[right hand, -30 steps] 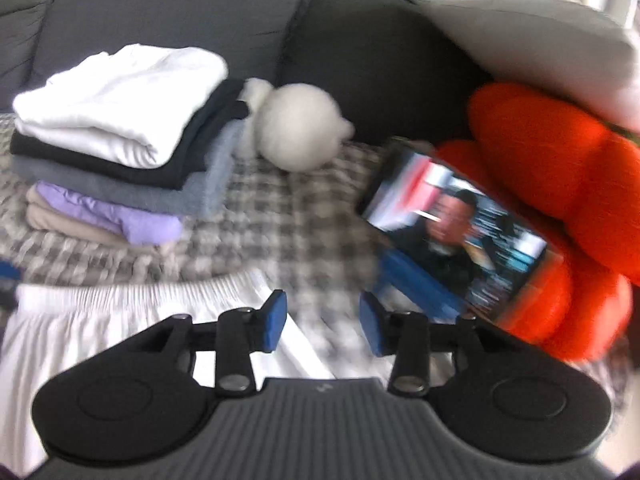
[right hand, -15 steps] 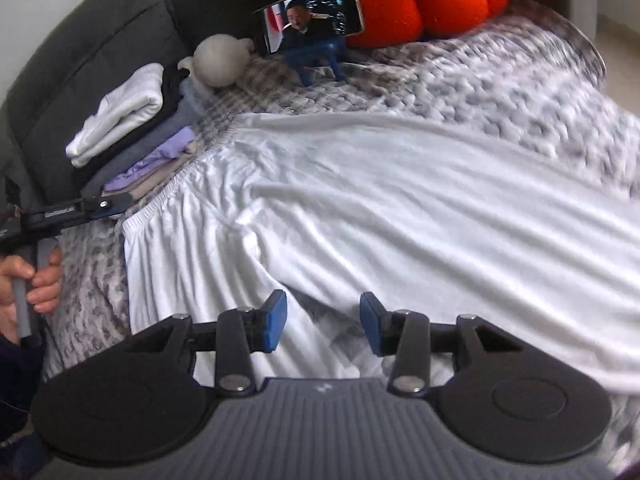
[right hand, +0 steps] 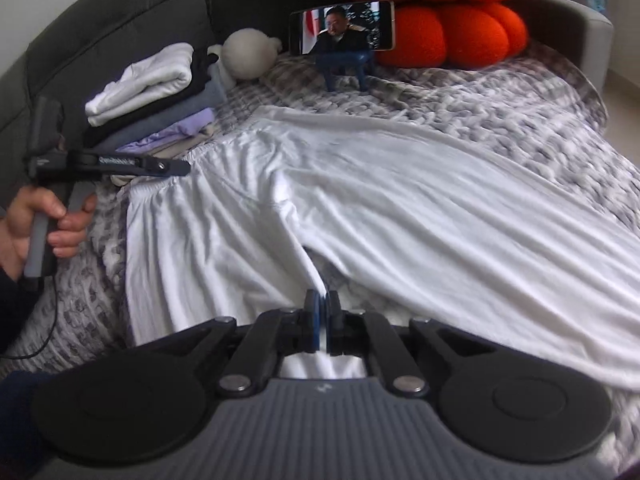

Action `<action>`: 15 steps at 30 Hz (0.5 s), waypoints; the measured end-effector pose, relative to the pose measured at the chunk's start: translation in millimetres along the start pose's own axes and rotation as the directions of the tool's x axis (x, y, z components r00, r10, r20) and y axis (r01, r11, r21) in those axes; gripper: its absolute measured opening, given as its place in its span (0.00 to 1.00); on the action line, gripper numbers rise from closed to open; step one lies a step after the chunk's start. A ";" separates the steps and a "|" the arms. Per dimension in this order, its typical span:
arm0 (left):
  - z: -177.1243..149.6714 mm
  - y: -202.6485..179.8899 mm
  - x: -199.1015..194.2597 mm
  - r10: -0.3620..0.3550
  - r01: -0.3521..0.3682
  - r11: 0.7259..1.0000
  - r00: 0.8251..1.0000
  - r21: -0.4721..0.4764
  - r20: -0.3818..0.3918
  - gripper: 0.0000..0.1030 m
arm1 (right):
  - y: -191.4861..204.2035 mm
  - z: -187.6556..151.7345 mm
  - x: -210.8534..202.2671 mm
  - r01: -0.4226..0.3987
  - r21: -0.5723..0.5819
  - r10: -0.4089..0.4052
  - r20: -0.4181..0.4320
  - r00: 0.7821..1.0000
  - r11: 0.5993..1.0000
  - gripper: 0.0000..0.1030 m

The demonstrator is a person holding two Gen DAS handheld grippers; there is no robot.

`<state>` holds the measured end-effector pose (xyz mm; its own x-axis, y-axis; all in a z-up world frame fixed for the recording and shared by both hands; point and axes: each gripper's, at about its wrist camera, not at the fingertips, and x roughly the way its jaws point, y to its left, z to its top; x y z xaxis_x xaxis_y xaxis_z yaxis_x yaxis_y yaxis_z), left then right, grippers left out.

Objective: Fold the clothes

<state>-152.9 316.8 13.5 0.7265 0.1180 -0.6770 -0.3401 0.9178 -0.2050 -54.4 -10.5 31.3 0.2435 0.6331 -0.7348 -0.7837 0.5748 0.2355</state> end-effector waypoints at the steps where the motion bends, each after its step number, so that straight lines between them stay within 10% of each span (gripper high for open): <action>1: -0.8 -0.7 0.8 0.004 -0.004 1.000 1.000 0.006 -0.003 0.61 | 2.1 -2.6 1.5 0.005 -0.001 -0.005 -0.011 1.000 1.000 0.03; 13: 3.1 -3.3 -3.3 0.008 -0.008 0.998 1.000 0.054 0.013 0.62 | -0.8 2.3 14.0 -0.046 0.040 0.046 -0.009 0.999 0.998 0.16; 15: 4.9 -3.2 -5.2 0.005 -0.006 0.998 1.000 0.060 0.021 0.62 | -9.4 4.9 14.9 -0.099 0.111 0.098 0.013 0.995 0.989 0.47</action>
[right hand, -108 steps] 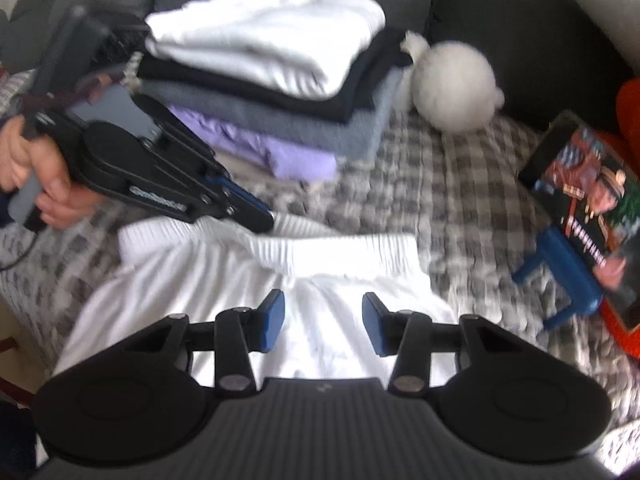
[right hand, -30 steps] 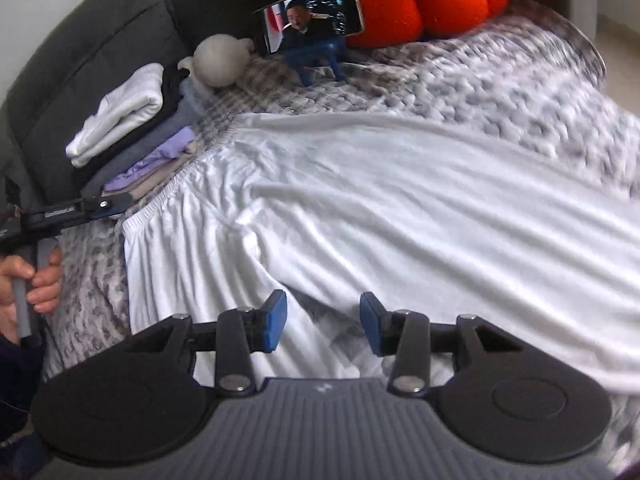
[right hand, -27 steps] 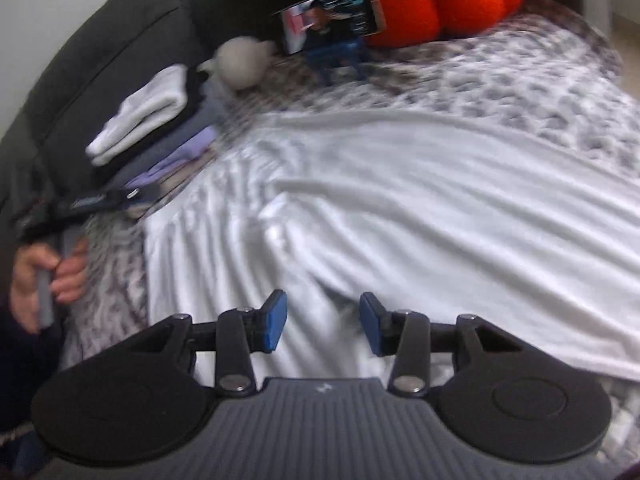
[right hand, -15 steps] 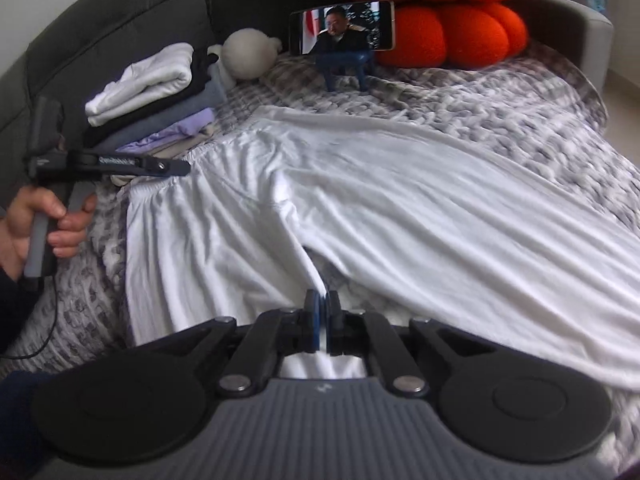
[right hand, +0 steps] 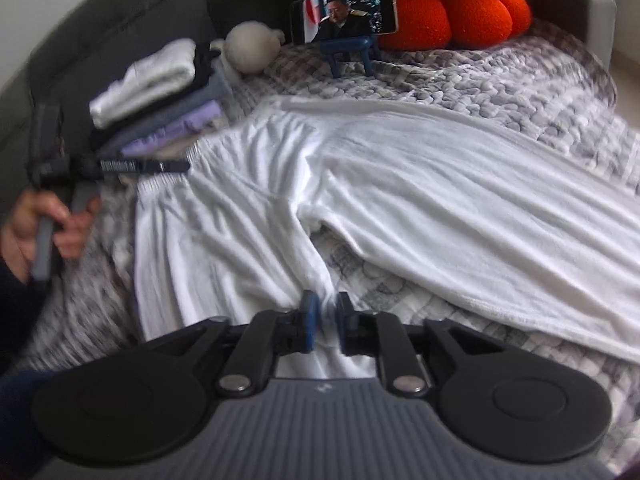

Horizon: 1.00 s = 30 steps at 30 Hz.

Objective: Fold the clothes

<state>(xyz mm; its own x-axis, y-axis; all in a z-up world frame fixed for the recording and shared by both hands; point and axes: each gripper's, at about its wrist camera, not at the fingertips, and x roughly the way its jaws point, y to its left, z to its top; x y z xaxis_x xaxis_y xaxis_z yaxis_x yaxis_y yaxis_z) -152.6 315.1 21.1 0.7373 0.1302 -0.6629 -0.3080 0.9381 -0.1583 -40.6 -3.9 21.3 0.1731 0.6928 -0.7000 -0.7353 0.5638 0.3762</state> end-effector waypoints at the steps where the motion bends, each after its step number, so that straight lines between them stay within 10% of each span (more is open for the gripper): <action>1: 0.9 0.1 -0.9 -0.001 0.001 1.000 1.000 0.003 0.004 0.62 | -4.7 1.8 0.9 -0.029 0.041 0.029 0.007 1.000 0.999 0.57; 11: 6.4 -6.8 10.8 -0.050 0.050 0.998 0.999 0.029 0.014 0.62 | -33.3 22.4 23.6 -0.138 0.287 0.103 0.132 0.986 0.948 0.52; 14: 2.1 -7.0 29.0 -0.069 0.069 0.998 0.997 -0.004 -0.039 0.62 | -31.0 25.9 29.7 -0.072 0.291 0.029 0.150 0.988 0.954 0.03; 19: -1.1 -8.2 30.6 -0.038 0.039 0.999 0.999 0.024 -0.027 0.62 | -34.7 29.9 5.7 -0.025 0.276 -0.054 0.276 0.960 0.961 0.03; 30: -0.3 3.5 23.6 -0.008 0.008 1.000 1.000 0.027 -0.024 0.62 | -46.9 23.0 16.8 -0.030 0.319 -0.048 0.234 0.971 0.947 0.15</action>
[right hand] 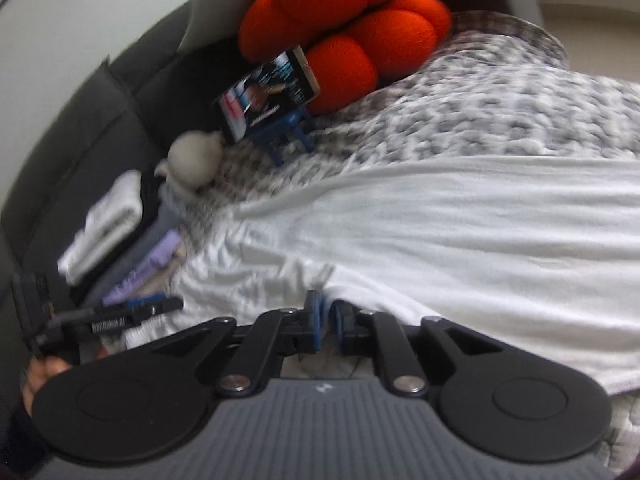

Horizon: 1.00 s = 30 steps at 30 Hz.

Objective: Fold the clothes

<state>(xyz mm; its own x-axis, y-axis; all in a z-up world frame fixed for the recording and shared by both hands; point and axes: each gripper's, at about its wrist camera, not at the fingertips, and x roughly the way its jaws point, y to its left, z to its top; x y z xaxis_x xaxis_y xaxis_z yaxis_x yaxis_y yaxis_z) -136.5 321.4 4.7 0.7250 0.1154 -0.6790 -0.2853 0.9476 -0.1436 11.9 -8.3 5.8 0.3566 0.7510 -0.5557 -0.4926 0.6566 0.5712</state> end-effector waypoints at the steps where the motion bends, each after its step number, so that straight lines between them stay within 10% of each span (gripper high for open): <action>1: 1.5 0.1 -1.8 -0.004 0.004 1.000 1.000 0.003 0.006 0.62 | -5.7 0.6 -4.5 0.001 0.031 -0.002 0.011 1.000 1.000 0.18; 7: 12.1 -3.5 -7.8 -0.023 0.023 1.000 0.999 0.013 0.032 0.62 | -33.3 3.1 -36.2 0.028 0.153 -0.041 0.080 0.996 0.988 0.35; 11: 23.4 -6.0 -6.7 -0.018 0.017 0.999 0.998 0.027 0.052 0.62 | -29.2 20.0 -51.7 0.148 0.003 -0.148 0.106 0.983 0.989 0.51; 18: 62.1 -35.0 22.3 -0.092 0.085 0.990 0.994 0.114 0.052 0.62 | -46.5 52.8 -39.2 0.406 -0.376 -0.391 0.118 0.913 0.833 0.52; 24: 86.5 -90.2 70.9 -0.228 0.232 0.928 0.972 0.291 -0.048 0.62 | -63.6 64.6 -27.3 0.304 -0.604 -0.379 0.002 0.925 0.737 0.52; 30: 98.6 -137.8 121.8 -0.305 0.354 0.834 0.935 0.423 -0.182 0.57 | -84.7 82.8 -21.8 0.218 -0.590 -0.323 -0.078 0.943 0.777 0.52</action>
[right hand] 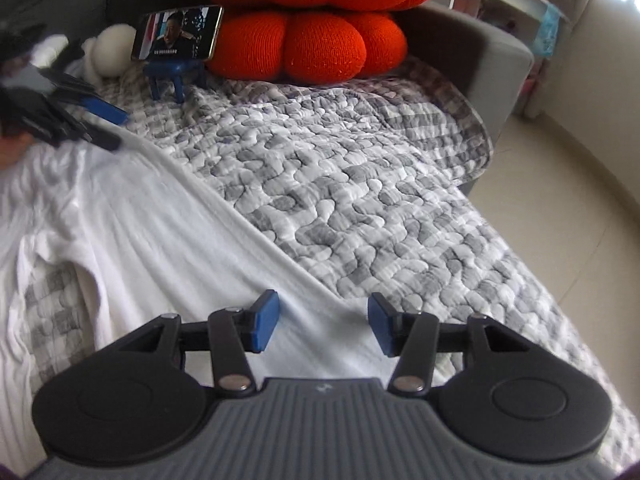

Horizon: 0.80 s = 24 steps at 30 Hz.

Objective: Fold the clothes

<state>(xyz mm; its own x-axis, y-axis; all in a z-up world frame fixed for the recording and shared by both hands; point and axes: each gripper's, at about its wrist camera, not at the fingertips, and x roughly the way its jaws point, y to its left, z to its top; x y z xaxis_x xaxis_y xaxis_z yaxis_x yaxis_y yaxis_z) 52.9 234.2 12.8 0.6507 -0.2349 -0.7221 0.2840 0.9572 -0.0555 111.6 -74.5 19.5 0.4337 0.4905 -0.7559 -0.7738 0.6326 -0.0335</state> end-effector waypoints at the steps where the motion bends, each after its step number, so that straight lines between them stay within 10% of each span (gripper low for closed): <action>1: 0.4 0.2 3.9 -0.018 0.018 1.000 1.000 0.012 -0.006 0.52 | -0.1 0.2 0.5 -0.011 -0.009 0.011 0.003 1.000 1.000 0.52; 5: 0.8 -1.3 6.4 -0.054 0.054 0.998 0.999 0.034 0.001 0.18 | -3.7 1.6 1.2 -0.055 -0.016 0.055 0.013 0.998 0.998 0.39; 7: 1.0 -3.7 5.0 -0.054 0.054 0.998 0.999 0.040 0.007 0.01 | -2.5 2.4 2.0 -0.051 -0.013 0.052 0.028 0.998 0.999 0.06; 18: -2.9 -17.4 3.9 0.102 -0.107 0.993 0.989 0.044 0.106 0.00 | 21.1 9.7 -4.2 0.270 -0.146 -0.242 0.181 0.953 0.952 0.01; 24: -4.8 -25.3 12.2 0.185 -0.192 0.980 0.974 0.045 0.129 0.01 | 20.0 14.7 24.7 0.325 -0.183 -0.305 0.125 0.944 0.928 0.00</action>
<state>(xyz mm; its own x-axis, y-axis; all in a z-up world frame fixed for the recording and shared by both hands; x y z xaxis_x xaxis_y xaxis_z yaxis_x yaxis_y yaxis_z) 50.3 208.0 2.1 0.7774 -0.0739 -0.6246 0.1855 0.9758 0.1155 113.6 -40.9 9.8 0.7035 0.3450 -0.6213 -0.6619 0.6363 -0.3962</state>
